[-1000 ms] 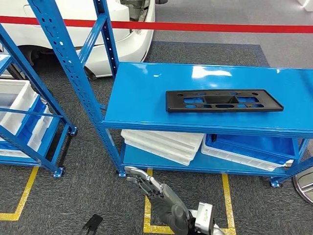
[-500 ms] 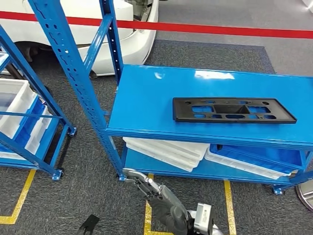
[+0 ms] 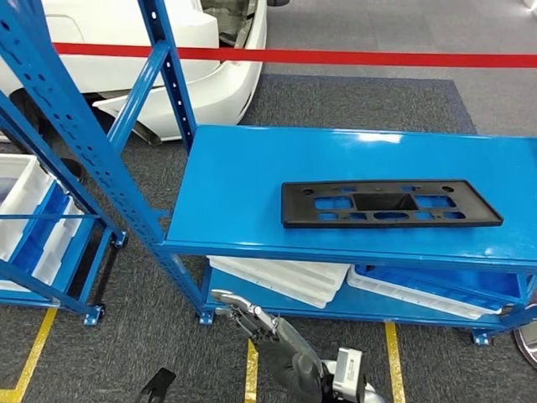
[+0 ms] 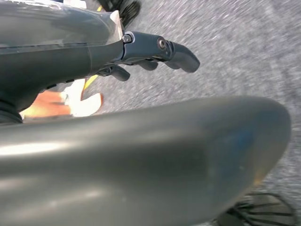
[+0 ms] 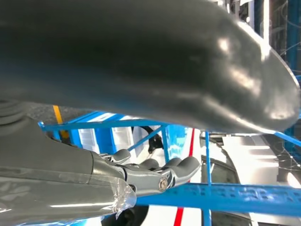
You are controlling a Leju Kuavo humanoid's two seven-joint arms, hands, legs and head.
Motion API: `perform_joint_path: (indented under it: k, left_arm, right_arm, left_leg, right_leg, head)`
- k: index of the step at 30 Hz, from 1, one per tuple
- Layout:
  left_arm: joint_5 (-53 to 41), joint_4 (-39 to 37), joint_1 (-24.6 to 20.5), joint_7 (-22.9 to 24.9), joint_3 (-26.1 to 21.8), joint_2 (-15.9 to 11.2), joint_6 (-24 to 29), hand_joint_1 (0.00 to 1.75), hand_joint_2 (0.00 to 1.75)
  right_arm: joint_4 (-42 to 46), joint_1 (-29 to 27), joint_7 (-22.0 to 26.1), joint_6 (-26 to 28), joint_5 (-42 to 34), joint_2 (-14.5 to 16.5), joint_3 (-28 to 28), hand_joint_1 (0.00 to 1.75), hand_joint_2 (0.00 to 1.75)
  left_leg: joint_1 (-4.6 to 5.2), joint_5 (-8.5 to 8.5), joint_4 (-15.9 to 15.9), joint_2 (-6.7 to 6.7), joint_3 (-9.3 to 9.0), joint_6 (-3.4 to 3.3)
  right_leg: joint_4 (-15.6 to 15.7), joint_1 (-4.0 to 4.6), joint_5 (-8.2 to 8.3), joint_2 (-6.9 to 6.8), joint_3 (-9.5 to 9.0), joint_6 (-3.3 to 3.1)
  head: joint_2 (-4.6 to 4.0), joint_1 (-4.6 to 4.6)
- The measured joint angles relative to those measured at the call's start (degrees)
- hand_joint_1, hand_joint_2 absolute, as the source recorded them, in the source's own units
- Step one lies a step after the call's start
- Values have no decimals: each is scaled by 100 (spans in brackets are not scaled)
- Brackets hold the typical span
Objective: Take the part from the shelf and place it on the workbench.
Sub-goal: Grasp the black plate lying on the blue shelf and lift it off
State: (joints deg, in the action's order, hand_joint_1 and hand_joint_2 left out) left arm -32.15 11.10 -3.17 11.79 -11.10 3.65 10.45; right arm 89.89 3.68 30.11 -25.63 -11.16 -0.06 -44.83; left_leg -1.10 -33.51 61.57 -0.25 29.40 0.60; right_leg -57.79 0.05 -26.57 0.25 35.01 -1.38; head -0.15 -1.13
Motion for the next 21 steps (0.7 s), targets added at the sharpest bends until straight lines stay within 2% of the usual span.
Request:
perform_joint_path:
  k: [3,4,5,6,7,8,9,11,14,16,18,19,20,21]
  left_arm:
    - [-19,0,4,0,-3,-3,2,0,0]
    - [-20,0,16,2,-5,-4,2,0,0]
    - [-20,0,28,3,-7,-4,2,0,0]
    - [-21,0,33,3,-8,-4,2,0,0]
    - [-21,0,33,2,-9,-5,2,0,0]
    - [-22,-2,30,1,-9,-8,3,0,0]
    - [-22,-3,21,-1,-9,-12,5,0,0]
    - [-22,-7,18,-1,-13,-21,13,0,0]
    - [-22,-7,22,1,-28,-29,21,0,0]
    - [-24,-7,5,0,-43,-29,19,0,0]
    - [-24,-7,-1,0,-53,-26,7,0,0]
    - [-23,-7,2,1,-57,-25,-3,0,0]
    - [-22,-7,5,1,-60,-24,-15,0,0]
    - [-21,-7,7,2,-63,-24,-29,0,0]
  right_arm:
    - [-26,-8,8,-34,-4,-10,-7,0,0]
    - [-35,-16,8,-38,-5,-14,-8,0,0]
    - [-40,-22,8,-40,-5,-15,-10,0,0]
    - [-43,-27,8,-41,-5,-16,-11,0,0]
    - [-44,-29,8,-42,-5,-16,-13,0,0]
    - [-46,-28,8,-42,-6,-16,-13,0,0]
    - [-49,-26,9,-42,-8,-17,-13,0,0]
    - [-54,-25,11,-47,-13,-18,-14,0,0]
    - [-53,-21,18,-57,-17,-19,-17,0,0]
    - [-54,-9,23,-57,-18,-22,-17,0,87]
    - [-59,-8,25,-57,-19,-29,-17,0,175]
    - [-63,-13,25,-57,-19,-34,-17,0,175]
    - [-67,-17,25,-57,-19,-41,-17,0,175]
    - [-70,-19,25,-57,-19,-46,-17,0,175]
  left_leg:
    - [-1,-339,984,0,641,44]
    - [0,-359,1119,0,793,49]
    - [2,-250,1059,0,853,45]
    - [4,-14,805,0,816,30]
    - [12,267,447,1,715,3]
    - [32,462,138,2,626,-28]
    - [58,570,-102,2,553,-63]
    - [105,583,-252,3,525,-118]
    - [70,629,-345,5,471,-174]
    - [30,621,-385,9,419,-208]
    - [14,586,-386,9,389,-224]
    - [7,565,-384,7,369,-220]
    - [0,539,-383,5,339,-212]
    - [-8,510,-382,0,297,-198]
  right_leg:
    - [17,8,-92,6,-114,-50]
    - [17,13,-129,19,-159,-55]
    - [16,17,-169,34,-211,-54]
    - [16,22,-211,45,-275,-49]
    - [19,23,-256,50,-339,-40]
    - [19,26,-292,49,-389,-24]
    - [20,23,-319,50,-411,3]
    - [29,13,-348,53,-416,66]
    - [-42,16,-445,47,-407,162]
    - [-509,0,-691,34,-181,233]
    - [-1234,-34,-936,26,242,290]
    - [-1466,-50,-951,21,406,310]
    - [-1491,-63,-851,14,473,326]
    - [-1293,-75,-647,7,429,333]
  head:
    - [1,-9]
    - [1,-9]
    - [0,-9]
    - [0,-10]
    - [1,-8]
    - [0,1]
    - [0,2]
    - [0,13]
    - [1,17]
    - [1,26]
    - [0,33]
    - [1,32]
    - [1,33]
    - [1,33]
